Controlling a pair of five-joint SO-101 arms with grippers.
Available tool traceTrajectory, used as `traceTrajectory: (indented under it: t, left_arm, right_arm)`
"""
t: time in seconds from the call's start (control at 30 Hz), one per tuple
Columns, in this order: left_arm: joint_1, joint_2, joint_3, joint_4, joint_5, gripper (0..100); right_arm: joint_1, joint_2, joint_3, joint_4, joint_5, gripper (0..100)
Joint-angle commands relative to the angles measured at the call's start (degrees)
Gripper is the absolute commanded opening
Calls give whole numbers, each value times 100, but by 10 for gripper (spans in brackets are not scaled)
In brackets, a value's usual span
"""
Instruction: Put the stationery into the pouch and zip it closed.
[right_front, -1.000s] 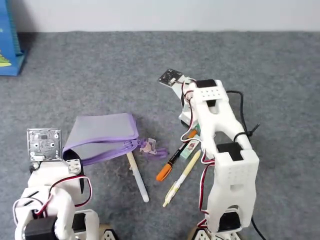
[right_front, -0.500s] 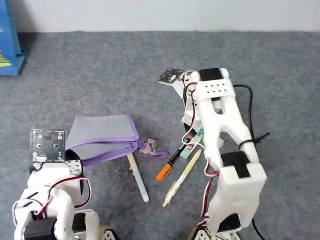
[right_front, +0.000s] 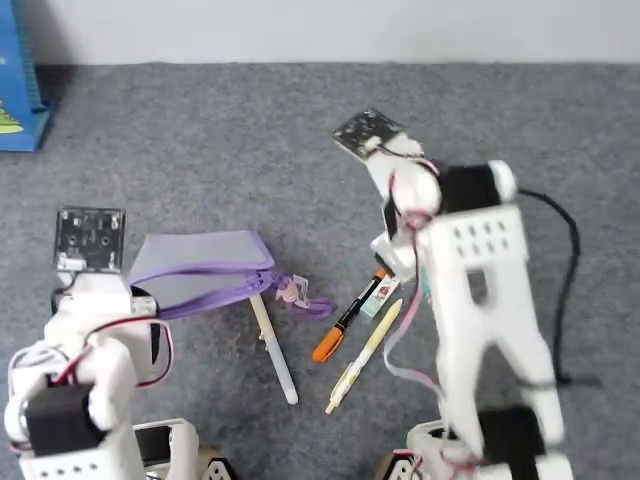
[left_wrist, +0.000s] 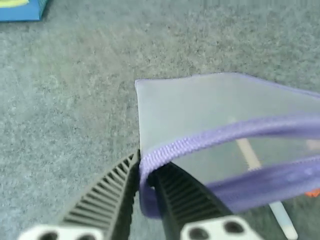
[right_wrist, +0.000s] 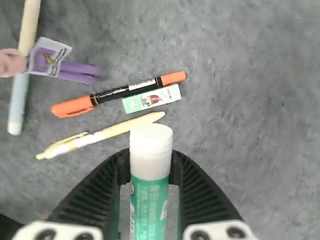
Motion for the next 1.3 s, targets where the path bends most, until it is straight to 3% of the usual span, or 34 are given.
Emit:
traceTrajectory:
  t: [0.0,0.23,0.5,0.7,0.9,1.27]
  left_arm:
    - [26,396,-347,18,-35,12]
    - [35,765,-470,18,-35,12]
    - [35,1609,-1015,237,-35,12]
    - [422,2242,-1727,642,-18,12]
    - [932,2681,-2237,800,492,12]
    - [932,2875,-2466,791,659,12]
  right_arm:
    - [-154,-1191,457,-224,-615,9]
    - [-426,-3266,2127,-1947,-1442,9]
    - [-1640,-5218,3824,-3714,-2734,8]
    - [-2352,-5490,4369,-5376,-3288,8]
    - [-2826,-5543,5292,-7222,-3358,8]
    - [-2958,-5481,6708,-10352,-3358,8]
